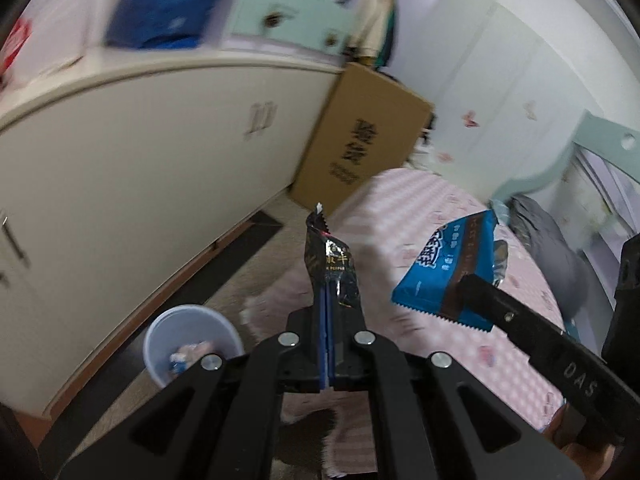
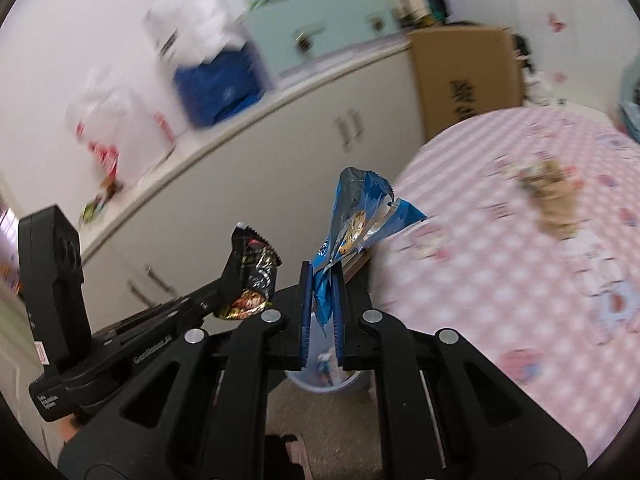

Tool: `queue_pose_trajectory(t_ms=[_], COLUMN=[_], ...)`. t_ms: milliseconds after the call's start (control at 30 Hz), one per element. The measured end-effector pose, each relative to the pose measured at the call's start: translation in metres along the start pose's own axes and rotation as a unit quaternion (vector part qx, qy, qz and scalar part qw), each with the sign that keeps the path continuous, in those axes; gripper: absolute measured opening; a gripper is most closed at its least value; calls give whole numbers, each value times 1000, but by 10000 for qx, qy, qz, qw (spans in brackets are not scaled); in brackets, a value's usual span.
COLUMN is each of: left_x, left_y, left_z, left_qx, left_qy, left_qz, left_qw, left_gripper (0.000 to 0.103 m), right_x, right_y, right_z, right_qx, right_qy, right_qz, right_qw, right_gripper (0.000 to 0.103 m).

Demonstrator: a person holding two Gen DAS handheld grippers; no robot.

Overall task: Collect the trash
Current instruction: 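Carry both wrappers to the wastebasket and open both tools to drop them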

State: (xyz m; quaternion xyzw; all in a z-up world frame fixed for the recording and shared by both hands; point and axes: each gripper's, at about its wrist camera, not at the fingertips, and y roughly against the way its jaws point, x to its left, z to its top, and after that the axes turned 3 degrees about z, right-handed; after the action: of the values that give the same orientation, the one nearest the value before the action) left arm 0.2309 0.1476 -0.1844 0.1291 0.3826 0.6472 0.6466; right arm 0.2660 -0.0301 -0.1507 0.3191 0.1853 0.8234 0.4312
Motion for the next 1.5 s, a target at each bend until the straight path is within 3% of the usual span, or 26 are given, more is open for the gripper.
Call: queue_pose_trajectory(t_ms=[233,400,600,900,1000,1033,1067,1133,1500], left_x=[91,140,172,186,182,182,183,181,189], left_y=[-37,-88,-142,-203,-210,-210,-210,-210,-193], left_z=[-25,-52,-76,-80,-77,-77,-77,-77,-85], left_qx=[503,1137,1759,2175,2212,2202,2187,2113,2034], left_qy=[617,978,1186,1243,1271,1291,1301,1305,1404], left_qz=[524,817,978,1063,1014,1010,1031,1087,1310], left_qw=[9955,9853,9723,9623,9616,9616,9616,9626,9601], left_gripper=[1,1,1,2,8,18,34,46,58], right_x=[44,44,23,-3,-11,-12,-13,-16,-9], right_y=[-101,-173,-246,-288,-295,-295,-296,-298,-297], right_z=[-40,-81,-121,-146,-145,-143,-143,-143,-142], right_qx=[963,1706,2452,2785,2824,2838,2846,2854,2857], right_qy=[436,532,347,153,78,56,40,5,-12], right_qz=[150,121,88,6,-9,-12,-13,-15,12], right_qw=[9943,9838,9688,9603,9593,9589,9586,9584,9583], right_gripper=[9,9,9,9,9,9,9,10,10])
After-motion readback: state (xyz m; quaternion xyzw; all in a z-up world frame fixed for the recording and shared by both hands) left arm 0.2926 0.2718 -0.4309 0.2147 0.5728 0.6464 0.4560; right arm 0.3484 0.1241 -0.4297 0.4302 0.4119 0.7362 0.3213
